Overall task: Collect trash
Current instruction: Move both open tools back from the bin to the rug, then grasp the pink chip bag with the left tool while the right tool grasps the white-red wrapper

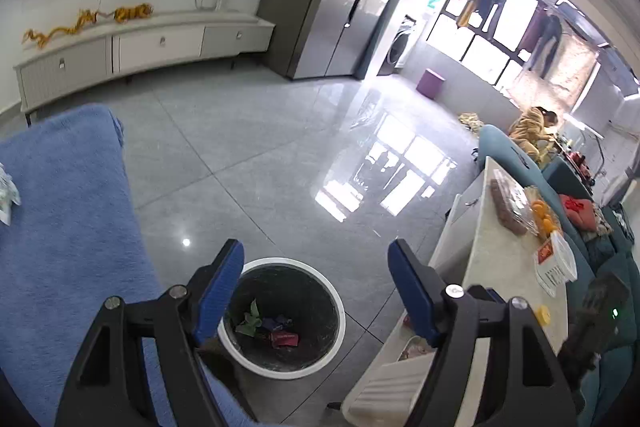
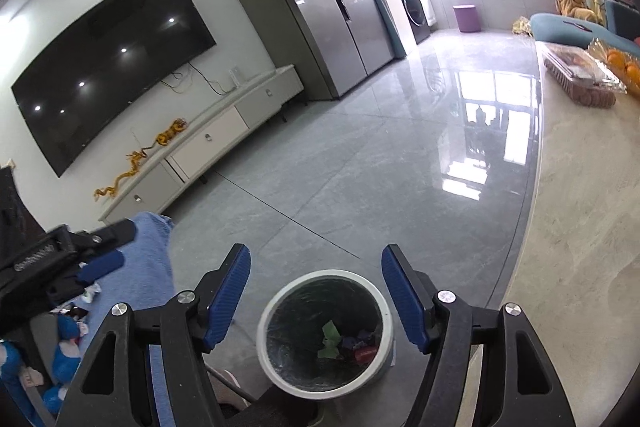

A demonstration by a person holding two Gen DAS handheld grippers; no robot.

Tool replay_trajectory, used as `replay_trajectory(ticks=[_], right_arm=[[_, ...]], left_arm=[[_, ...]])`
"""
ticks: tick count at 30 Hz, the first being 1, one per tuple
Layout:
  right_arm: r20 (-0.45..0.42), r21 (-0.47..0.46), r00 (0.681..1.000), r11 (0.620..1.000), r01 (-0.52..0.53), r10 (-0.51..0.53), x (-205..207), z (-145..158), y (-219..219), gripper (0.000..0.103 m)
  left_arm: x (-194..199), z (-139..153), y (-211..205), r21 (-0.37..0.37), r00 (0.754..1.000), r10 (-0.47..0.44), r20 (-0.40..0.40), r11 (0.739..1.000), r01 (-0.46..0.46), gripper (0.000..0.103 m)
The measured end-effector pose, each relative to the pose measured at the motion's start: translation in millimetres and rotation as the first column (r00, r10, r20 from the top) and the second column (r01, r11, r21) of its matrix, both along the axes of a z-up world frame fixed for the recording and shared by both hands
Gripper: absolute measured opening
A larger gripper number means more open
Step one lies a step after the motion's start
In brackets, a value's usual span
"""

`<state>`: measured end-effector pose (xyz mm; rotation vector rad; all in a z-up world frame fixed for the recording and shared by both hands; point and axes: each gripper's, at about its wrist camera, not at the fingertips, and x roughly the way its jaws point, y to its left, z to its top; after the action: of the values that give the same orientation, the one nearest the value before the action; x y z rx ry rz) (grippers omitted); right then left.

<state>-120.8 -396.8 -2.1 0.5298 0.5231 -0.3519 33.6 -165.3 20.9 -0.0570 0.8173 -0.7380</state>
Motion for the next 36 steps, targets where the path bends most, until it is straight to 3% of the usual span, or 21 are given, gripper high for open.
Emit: replay_trajectory(ticks=[4,11,14,18,20,26,34,36], right_arm=[[0.064,-0.031,0.996,0.998,-0.061,0.063,-11.3,31.4,29.7,0.067],[0.125,-0.111,0.963,0.968,-0.225,0.238,-4.8,75.0,104.6,0.067],[0.134,-0.144,0.933,0.938,-0.316,0.335,7.1,87.3,142.7,0.067],[0.116,-0.158,0.884,0.887,-0.435,0.454,38.5,91.5,191.5,0.067],[0.104,-0.129,0.848,0.853,-0.506,0.520,62.7,85.4,213.9,0.067],[-0.038,-0.106,0.787,0.781,-0.616,0.615,144.8,46.1,276.9,0.067],[-0.186,-0.044,0.666,0.671,-0.740,0.722,231.5,-28.6,358.1,0.067],[-0.194,-0.026,0.639,0.647,-0.762,0.744,248.2,-39.8,367.8,0.067]], left_arm=[[-34.8,33.6,46.7,0.031,0.995,0.031,0.093,0.999,-0.034,0.073],[-62.0,46.2,173.7,0.055,0.967,0.185,0.176,0.979,-0.198,0.073],[-57.5,35.9,239.6,0.062,0.938,0.293,0.185,0.949,-0.308,0.073],[-38.4,-2.2,321.2,0.128,0.879,0.432,0.202,0.878,-0.461,0.073],[-23.3,-31.7,364.1,0.161,0.853,0.491,0.174,0.841,-0.517,0.073],[26.0,-103.6,432.2,0.208,0.813,0.581,0.034,0.792,-0.574,0.073],[70.8,-140.5,454.1,0.133,0.765,0.632,-0.122,0.774,-0.619,0.073],[72.2,-141.9,452.9,0.136,0.766,0.636,-0.096,0.771,-0.622,0.072]])
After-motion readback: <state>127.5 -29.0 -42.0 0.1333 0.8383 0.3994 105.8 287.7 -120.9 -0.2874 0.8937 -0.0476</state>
